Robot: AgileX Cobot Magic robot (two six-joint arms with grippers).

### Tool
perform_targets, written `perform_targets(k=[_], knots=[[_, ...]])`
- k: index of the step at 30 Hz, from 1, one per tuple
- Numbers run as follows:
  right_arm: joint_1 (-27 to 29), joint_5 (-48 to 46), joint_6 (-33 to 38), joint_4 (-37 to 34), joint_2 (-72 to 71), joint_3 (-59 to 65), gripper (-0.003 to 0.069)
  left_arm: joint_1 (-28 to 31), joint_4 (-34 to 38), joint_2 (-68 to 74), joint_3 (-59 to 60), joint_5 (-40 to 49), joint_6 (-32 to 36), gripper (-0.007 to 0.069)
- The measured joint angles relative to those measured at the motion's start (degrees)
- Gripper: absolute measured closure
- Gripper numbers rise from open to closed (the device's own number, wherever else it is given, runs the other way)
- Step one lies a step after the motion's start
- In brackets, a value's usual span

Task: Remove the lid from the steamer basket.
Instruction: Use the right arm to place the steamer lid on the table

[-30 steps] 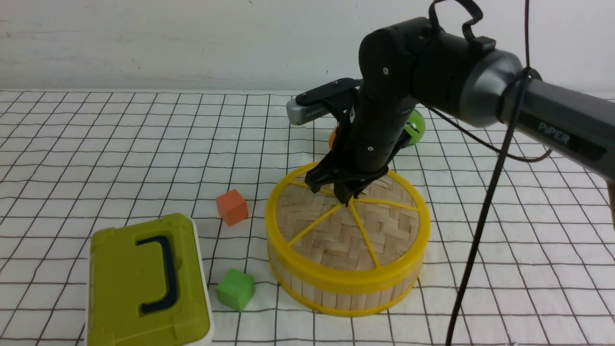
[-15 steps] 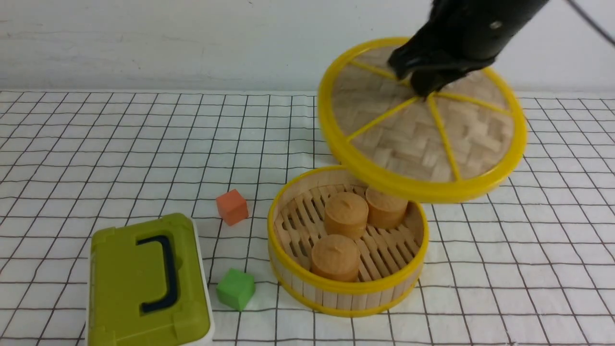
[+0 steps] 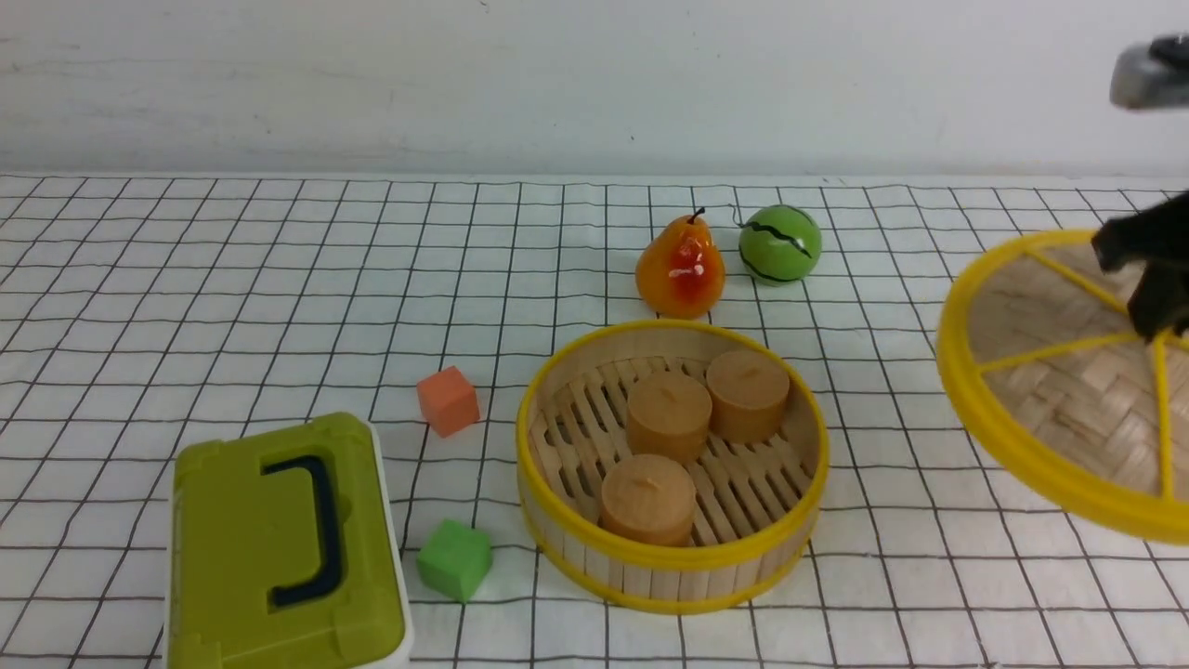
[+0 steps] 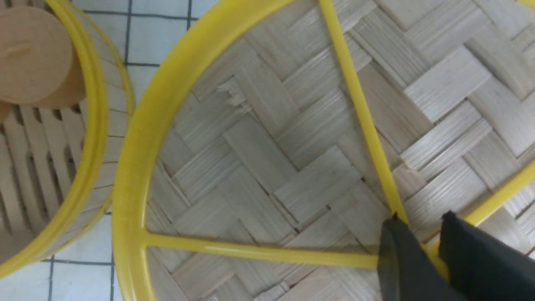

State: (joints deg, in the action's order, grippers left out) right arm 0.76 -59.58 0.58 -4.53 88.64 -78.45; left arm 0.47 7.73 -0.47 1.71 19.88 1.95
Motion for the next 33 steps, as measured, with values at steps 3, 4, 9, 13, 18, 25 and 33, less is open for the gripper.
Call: perform_targets(k=[3,4,9,13,18,25,33], knots=[[0.64,4.82,0.01,-0.55,0.65,4.66,0.0552,0.00,0.00,0.00,0.00,0.00,0.00,0.0386],[0.83,8.19,0.06,-0.78,1.19,7.60,0.0552,0.00,0.00,0.00,0.00,0.00,0.00,0.0386],[0.94,15.42,0.06,-1.30,3.78,12.30,0.0552,0.00,0.00,0.00,0.00,0.00,0.00,0.0385],[0.94,16.63,0.06,-1.47,5.75,12.61,0.0552,0.00,0.00,0.00,0.00,0.00,0.00,0.0385],[0.94,17.06,0.06,-1.53,8.78,12.64,0.0552,0.00,0.00,0.00,0.00,0.00,0.00,0.0385],[0.94,17.10,0.06,-1.65,11.95,12.64,0.0489,0.00,0.00,0.00,0.00,0.00,0.00,0.0385],[0.94,15.88,0.06,-2.40,9.51,12.64,0.0291,0.00,0.00,0.00,0.00,0.00,0.00,0.0385]])
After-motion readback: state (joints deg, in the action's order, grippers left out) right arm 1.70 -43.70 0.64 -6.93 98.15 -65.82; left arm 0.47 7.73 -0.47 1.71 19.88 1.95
